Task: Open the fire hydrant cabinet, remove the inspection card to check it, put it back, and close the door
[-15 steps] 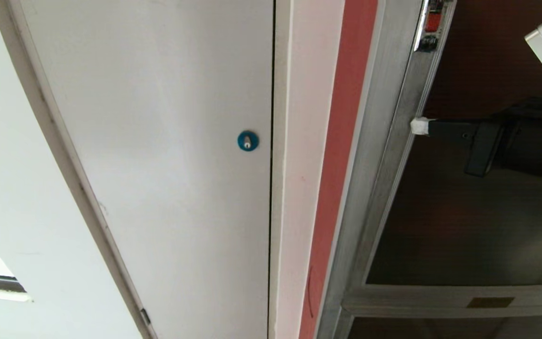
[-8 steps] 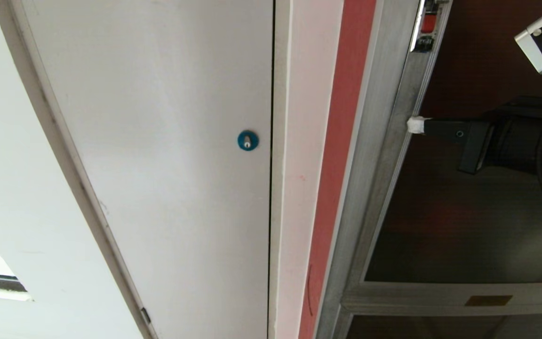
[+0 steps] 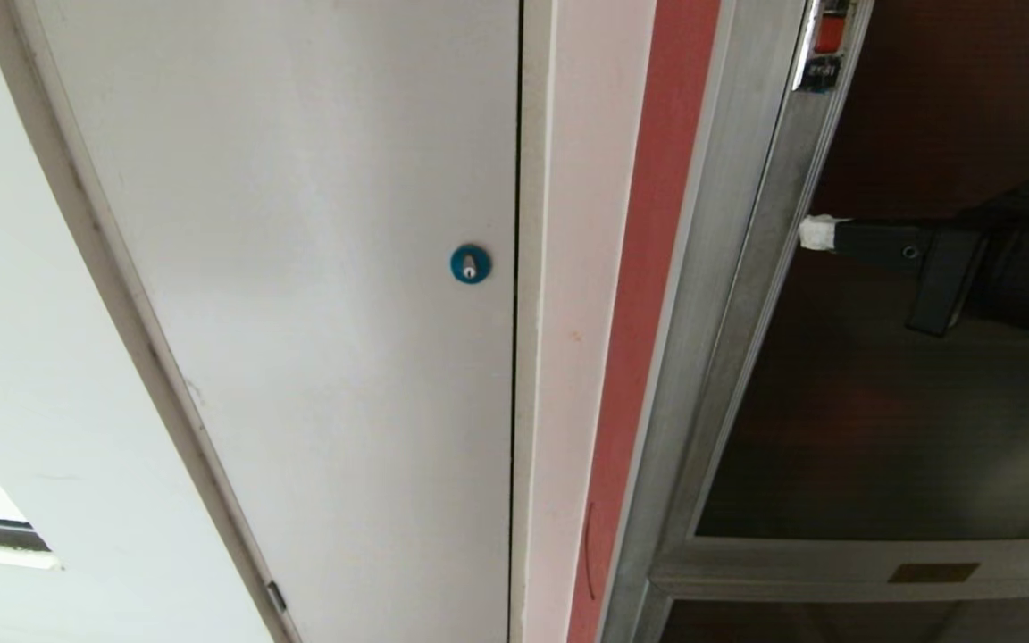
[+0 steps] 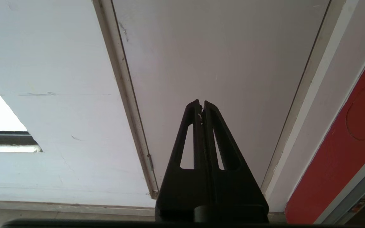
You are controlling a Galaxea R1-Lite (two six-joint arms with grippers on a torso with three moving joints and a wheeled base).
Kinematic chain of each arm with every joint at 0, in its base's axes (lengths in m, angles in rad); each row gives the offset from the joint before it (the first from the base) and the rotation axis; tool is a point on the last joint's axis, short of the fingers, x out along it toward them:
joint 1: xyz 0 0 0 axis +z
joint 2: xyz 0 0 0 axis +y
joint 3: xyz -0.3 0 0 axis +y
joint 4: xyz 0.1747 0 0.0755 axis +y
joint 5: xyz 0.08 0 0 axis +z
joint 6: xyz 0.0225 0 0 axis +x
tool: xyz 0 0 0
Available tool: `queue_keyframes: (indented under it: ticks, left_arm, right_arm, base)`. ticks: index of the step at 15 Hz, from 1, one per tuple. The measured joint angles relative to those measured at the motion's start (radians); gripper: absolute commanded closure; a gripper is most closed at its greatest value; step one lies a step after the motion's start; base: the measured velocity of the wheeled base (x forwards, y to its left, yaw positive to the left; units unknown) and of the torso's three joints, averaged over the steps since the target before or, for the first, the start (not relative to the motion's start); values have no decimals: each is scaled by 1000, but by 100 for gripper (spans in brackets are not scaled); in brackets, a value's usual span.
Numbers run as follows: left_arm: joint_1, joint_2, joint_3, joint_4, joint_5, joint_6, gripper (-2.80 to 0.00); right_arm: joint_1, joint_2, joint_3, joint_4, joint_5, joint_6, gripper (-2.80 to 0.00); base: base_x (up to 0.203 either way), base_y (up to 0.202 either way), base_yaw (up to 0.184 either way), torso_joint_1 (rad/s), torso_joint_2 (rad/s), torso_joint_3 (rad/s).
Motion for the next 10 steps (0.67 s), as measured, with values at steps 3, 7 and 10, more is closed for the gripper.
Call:
queue_keyframes:
  ticks: [3, 7, 10]
  left_arm:
    - [0, 0, 0, 0, 0, 0, 0]
    - [0, 0, 0, 0, -1, 0, 0]
    - [0, 0, 0, 0, 0, 0, 0]
  right_arm:
    - [11, -49, 0, 0, 2, 0, 0]
    - [13, -95, -70, 6, 2, 7, 0]
    - [13, -97, -176, 15, 2, 8, 0]
  base:
    - [0, 0, 0, 0, 0, 0]
    - [0, 0, 0, 0, 0, 0]
    - [0, 0, 0, 0, 0, 0]
